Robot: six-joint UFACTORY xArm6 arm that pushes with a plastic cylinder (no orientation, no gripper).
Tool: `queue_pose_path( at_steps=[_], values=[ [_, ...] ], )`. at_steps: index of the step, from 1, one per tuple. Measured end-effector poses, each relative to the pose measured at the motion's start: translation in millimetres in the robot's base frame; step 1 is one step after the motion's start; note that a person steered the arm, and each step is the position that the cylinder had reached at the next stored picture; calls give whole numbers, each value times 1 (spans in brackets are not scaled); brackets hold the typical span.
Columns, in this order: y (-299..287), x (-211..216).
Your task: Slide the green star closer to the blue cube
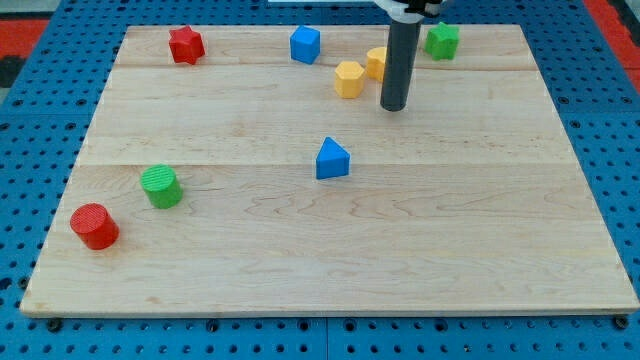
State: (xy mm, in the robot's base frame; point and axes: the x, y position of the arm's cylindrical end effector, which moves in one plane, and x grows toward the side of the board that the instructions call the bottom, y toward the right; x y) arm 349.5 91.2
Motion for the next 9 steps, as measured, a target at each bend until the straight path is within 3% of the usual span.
queue_pose_path(
  at_steps=[6, 9],
  values=[
    [12, 0],
    [47, 0]
  ],
)
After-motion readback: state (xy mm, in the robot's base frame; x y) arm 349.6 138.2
